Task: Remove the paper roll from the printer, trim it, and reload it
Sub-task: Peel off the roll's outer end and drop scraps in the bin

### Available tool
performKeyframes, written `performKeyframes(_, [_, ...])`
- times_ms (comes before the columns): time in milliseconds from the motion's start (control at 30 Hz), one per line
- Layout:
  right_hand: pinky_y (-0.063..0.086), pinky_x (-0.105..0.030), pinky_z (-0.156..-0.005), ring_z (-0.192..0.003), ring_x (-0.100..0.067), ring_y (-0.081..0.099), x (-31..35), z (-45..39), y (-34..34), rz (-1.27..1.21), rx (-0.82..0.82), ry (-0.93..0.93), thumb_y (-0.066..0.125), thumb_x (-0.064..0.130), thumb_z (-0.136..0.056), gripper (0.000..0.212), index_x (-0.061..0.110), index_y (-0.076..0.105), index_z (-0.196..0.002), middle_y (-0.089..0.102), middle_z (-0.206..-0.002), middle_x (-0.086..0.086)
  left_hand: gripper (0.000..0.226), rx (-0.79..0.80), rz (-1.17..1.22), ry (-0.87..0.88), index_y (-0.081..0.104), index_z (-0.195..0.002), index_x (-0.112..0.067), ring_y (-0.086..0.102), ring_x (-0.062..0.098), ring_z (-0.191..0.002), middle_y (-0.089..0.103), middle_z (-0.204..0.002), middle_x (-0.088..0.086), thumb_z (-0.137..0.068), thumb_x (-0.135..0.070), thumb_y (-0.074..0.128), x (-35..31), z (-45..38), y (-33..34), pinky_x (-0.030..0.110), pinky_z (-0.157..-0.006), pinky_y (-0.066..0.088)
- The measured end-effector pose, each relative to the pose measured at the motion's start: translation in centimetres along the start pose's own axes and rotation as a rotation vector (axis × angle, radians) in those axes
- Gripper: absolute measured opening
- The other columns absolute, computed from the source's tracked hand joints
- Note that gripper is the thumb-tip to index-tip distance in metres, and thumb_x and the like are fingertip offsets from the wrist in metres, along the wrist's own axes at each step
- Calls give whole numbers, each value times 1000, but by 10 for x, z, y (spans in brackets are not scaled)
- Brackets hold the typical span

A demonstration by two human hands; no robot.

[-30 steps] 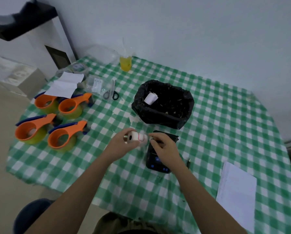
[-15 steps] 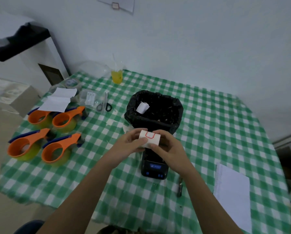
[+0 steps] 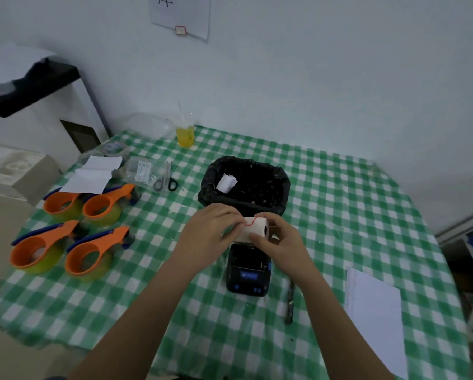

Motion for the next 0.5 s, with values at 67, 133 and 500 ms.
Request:
performKeyframes(67, [59, -34, -77, -88, -19, 67, 0, 0, -1, 0, -14, -2, 71, 14, -81, 30, 19, 61, -108, 68, -99, -5, 30, 8, -60, 16, 71, -93, -18, 63, 12, -85, 72, -90, -5, -88, -35, 46, -3, -1, 1, 20, -78, 43])
performKeyframes(133, [60, -35, -78, -91, -22, 67, 1, 0, -1, -12, -25, -4, 71, 13, -80, 30, 18, 62, -108, 68, -100, -8, 27, -3, -88, 20, 71, -90, -18, 64, 12, -82, 72, -88, -5, -87, -33, 49, -4, -2, 0, 21, -79, 41])
performKeyframes(500, [58, -30, -78, -95, -19, 65, 12, 7, -5, 51, -52, -47, 73, 15, -78, 28, 31, 64, -98, 64, -108, -6, 30, 29, -160, 72, 71, -78, -20, 65, 9, -71, 72, -79, -9, -87, -36, 47, -16, -5, -4, 19, -63, 47])
Point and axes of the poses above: each hand's wrist, its own z-axis away from the middle knuckle, its own y-axis out of the palm, x = y × z, the point moved 10 cm from there along -z, towards the middle knuckle
